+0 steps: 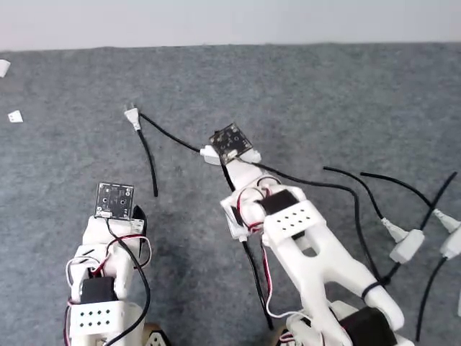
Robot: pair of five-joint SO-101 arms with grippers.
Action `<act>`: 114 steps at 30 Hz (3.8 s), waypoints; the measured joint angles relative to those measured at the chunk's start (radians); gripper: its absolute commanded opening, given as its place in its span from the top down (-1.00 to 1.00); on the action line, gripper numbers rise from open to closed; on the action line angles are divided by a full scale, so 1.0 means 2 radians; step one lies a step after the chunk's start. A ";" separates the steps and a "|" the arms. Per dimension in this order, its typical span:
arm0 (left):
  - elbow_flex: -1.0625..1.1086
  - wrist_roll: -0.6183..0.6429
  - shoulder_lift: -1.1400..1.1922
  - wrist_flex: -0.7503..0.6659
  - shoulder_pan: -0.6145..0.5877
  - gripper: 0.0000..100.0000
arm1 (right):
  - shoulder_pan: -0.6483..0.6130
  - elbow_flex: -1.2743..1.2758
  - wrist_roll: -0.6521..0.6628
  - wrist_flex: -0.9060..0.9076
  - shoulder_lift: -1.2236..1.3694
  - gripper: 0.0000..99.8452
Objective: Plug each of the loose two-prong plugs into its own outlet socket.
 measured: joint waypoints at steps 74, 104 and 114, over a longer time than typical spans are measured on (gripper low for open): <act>0.000 0.017 0.000 -0.016 -0.021 0.76 | 0.542 0.013 -0.032 0.130 -0.032 0.35; -0.383 -0.022 0.599 0.031 0.013 0.76 | 0.395 0.236 -0.004 0.108 -0.374 0.89; -0.522 -0.182 0.664 0.054 0.058 0.65 | 0.394 0.255 0.010 0.072 -0.384 0.88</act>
